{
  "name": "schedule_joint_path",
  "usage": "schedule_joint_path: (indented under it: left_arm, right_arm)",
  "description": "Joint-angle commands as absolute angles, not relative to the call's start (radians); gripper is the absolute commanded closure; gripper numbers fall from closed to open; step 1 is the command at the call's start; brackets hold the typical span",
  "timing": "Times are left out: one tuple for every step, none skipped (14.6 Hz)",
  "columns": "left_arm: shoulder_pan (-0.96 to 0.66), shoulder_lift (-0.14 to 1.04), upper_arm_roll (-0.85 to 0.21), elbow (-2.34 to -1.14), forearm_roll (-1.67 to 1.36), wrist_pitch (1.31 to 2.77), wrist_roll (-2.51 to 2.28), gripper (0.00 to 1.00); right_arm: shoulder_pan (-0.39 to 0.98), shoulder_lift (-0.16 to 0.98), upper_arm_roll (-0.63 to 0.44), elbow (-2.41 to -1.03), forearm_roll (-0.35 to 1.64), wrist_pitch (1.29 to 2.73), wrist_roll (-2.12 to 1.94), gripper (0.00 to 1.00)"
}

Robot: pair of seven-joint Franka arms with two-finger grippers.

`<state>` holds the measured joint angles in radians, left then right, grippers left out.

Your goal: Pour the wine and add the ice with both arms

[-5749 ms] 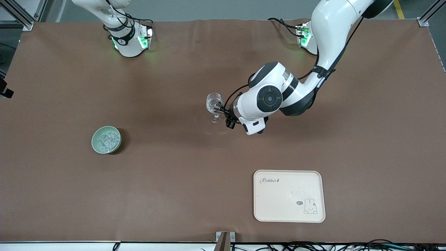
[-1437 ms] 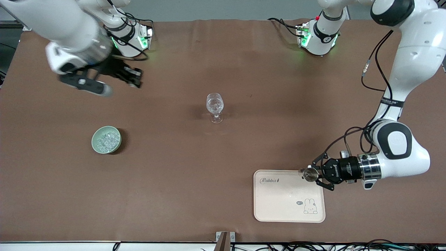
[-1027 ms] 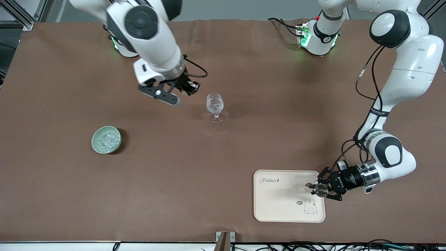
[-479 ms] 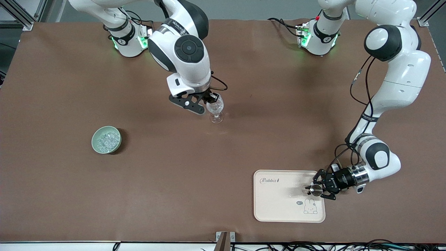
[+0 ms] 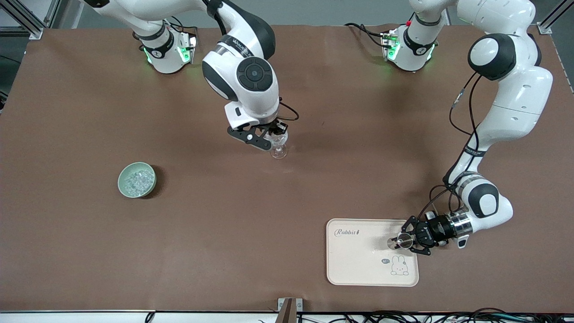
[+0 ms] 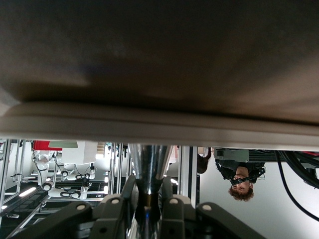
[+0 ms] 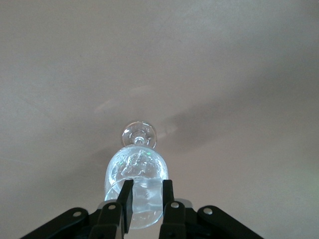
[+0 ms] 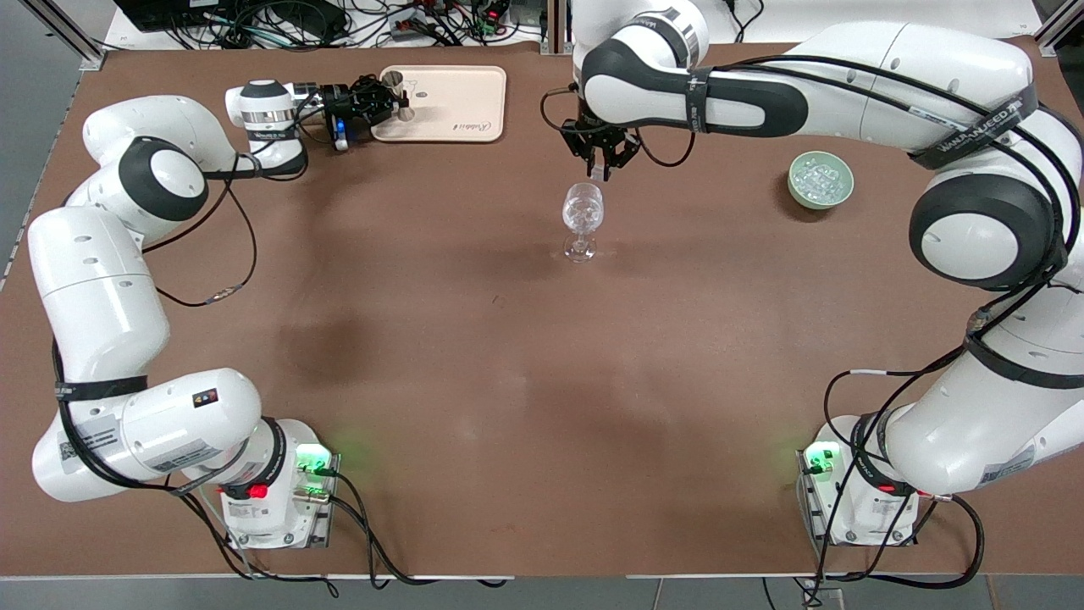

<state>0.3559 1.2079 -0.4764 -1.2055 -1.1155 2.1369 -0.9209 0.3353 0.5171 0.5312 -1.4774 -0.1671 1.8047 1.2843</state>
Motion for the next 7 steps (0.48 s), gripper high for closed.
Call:
schedule_joint_path:
  left_arm:
    - [0.354,1.207,-0.469,-1.206,-1.141,2.123,-0.900,0.36]
    - [0.356,1.204,-0.469,-1.206,-1.141,2.123,-0.907,0.25]
    - [0.356,1.201,-0.469,-1.206,-1.141,2.123,-0.911,0.13]
    - [0.359,1.195,-0.469,-1.206,-1.128,2.123,-0.908,0.00]
    - [0.373,1.186,-0.469,-1.206,-1.126,2.115,-0.907,0.00]
    - [0.394,1.174,-0.468,-1.206,-1.115,2.080,-0.907,0.00]
    - [0.425,1.160,-0.468,-1.206,-1.074,2.033,-0.907,0.00]
  right_arm:
    - [0.341,0.525,0.537,-1.476,-0.195,1.809,1.310,0.98]
    - [0.341,0.528,0.537,-1.476,-0.195,1.812,1.310,0.97]
    - [0.344,0.541,0.537,-1.476,-0.195,1.812,1.310,0.96]
    - [0.348,0.545,0.538,-1.476,-0.195,1.812,1.310,0.96]
    - [0.348,0.546,0.537,-1.476,-0.195,1.812,1.310,0.96]
    - [0.348,0.546,0.538,-1.474,-0.195,1.812,1.310,0.96]
    - [0.348,0.546,0.538,-1.474,-0.195,1.812,1.310,0.96]
